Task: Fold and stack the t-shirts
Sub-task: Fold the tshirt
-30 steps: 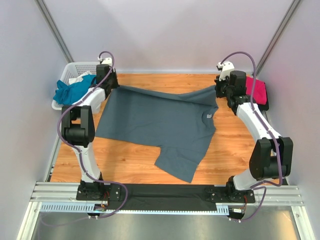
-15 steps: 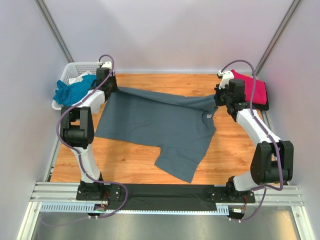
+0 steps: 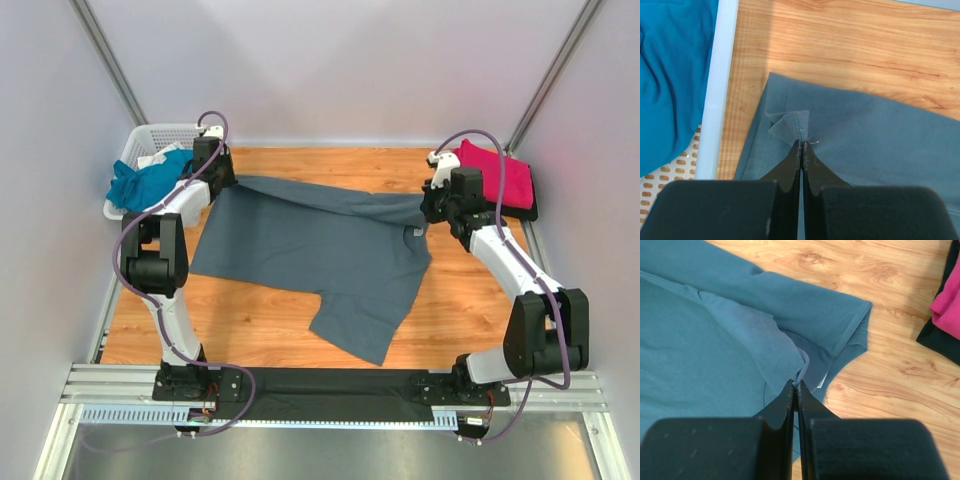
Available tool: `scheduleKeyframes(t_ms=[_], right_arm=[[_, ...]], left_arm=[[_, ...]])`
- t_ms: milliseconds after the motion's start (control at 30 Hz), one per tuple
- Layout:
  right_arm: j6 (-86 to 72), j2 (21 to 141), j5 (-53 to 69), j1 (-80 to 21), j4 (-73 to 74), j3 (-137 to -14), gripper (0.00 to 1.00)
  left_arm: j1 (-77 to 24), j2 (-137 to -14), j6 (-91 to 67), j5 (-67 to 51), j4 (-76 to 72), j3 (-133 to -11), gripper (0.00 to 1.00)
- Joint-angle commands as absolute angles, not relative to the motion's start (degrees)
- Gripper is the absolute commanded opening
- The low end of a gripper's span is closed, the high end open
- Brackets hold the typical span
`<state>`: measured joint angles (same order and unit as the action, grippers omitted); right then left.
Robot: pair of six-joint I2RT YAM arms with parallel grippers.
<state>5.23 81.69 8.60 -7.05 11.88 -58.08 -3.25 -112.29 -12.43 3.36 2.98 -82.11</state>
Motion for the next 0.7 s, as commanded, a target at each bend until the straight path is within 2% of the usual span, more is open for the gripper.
scheduleKeyframes(t_ms=[0,667], right_arm=[[4.3,79.3,8.2,-8.3,12.3,-57.7,0.01],[5.4,73.7,8.8,-10.3,16.4,-60.0,0.0]], left_arm=[[-2.7,-112.6,-12.5,4.3,3.2,-83.7,0.0],[-2.7,-114.8,-12.0,4.3,5.0,-87.5,0.0]])
